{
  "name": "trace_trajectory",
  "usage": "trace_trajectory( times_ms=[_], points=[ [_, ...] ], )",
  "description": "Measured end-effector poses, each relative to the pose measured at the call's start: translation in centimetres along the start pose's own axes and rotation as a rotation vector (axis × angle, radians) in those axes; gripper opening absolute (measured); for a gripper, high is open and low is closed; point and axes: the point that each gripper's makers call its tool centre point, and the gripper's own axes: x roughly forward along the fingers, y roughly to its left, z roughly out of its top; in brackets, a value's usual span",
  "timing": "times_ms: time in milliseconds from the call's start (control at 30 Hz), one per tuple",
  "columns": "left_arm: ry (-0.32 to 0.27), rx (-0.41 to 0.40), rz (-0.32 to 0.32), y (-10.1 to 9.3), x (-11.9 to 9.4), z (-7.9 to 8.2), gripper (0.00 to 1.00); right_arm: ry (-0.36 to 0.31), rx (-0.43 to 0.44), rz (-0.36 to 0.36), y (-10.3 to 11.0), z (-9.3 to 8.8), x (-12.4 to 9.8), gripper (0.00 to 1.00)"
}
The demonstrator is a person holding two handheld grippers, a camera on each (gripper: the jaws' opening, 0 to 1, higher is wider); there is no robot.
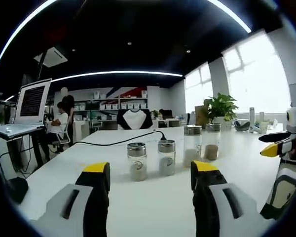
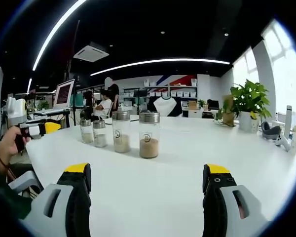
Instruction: Rotate the seasoning bottle until the label or dispensing opening points toward the visible target arrow and the bottle remains upright within the marked orientation range
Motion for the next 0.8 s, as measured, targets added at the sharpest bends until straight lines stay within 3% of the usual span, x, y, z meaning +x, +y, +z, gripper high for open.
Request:
trace_trajectory(
  times_ms=[100, 200, 267, 433, 800],
  points=[
    [-0.019, 0.025, -0.023, -0.78, -0.06, 0.51, 0.88, -0.002, -0.001, -0.006, -0.07, 0.04, -0.07, 0.96],
    [-0.026, 0.027, -0.017, -0.74, -0.21, 0.87, 0.90, -0.008, -0.001, -0.009, -0.05, 0.18, -0.21, 0.96],
    [-0.009, 0.018, -0.022, -0.78, -0.13, 0.63, 0.98, -0.010, -0.002, -0.011, -0.05, 0.23, -0.25, 0.96],
    [0.024, -0.032, -0.004, -0.48, -0.20, -0.10, 1.00, -0.020, -0.012, -0.017, -0.11, 0.37, -0.38, 0.97],
    [0.000, -0.063, 0.006, -0.45, -0.44, 0.34, 1.00, -0.034, 0.000, -0.034, -0.62, 0.66, -0.89, 0.97]
  ],
)
